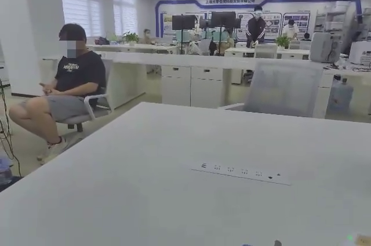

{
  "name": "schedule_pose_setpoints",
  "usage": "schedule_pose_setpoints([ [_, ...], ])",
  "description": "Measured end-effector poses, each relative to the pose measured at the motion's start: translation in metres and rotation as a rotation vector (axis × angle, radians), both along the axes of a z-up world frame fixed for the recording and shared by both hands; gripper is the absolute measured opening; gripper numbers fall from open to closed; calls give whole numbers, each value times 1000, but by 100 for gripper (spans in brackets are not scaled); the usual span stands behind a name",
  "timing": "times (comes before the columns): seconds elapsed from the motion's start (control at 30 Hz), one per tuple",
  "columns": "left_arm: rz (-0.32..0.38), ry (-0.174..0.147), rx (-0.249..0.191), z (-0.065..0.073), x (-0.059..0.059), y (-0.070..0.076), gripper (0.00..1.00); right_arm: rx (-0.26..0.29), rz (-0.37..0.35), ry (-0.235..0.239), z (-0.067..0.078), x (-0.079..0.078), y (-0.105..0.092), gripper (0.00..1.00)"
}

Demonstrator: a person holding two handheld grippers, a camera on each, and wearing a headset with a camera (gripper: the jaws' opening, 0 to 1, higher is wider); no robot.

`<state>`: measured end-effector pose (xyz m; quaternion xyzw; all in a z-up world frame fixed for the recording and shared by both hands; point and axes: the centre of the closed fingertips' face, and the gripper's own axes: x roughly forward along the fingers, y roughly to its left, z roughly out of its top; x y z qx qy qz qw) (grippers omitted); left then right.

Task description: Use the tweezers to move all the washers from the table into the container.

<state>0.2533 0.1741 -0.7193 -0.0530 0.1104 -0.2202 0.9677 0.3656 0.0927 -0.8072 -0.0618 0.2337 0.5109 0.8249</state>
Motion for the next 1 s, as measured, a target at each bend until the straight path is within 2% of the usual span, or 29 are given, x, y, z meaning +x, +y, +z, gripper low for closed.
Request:
schedule_pose_setpoints([
  [0.07,7,-5,-32,3,1,2,82,-6,16,-10,-1,-1,2,3],
  [0.17,19,-3,-51,4,1,5,80,-17,41,-25,-5,-2,5,3],
  [0.33,10,30,-54,0,1,3,79,-19,57,-42,-5,-3,6,4],
  [0.43,-35,59,-51,-2,-1,-3,73,-15,58,-35,-4,-3,5,4],
  [0.5,-76,67,-50,0,-2,-8,70,-5,60,-41,1,-3,2,4],
  [0.57,-123,78,5,-2,-4,-10,67,4,59,-47,6,-3,0,4],
  [0.63,-150,73,32,0,-3,-12,65,9,62,-65,12,-4,-3,4],
  [0.77,-212,77,59,5,-1,-16,62,20,69,-97,28,-10,-11,4],
  [1.0,-312,82,109,8,3,-24,56,51,101,-142,55,-30,-21,4],
])
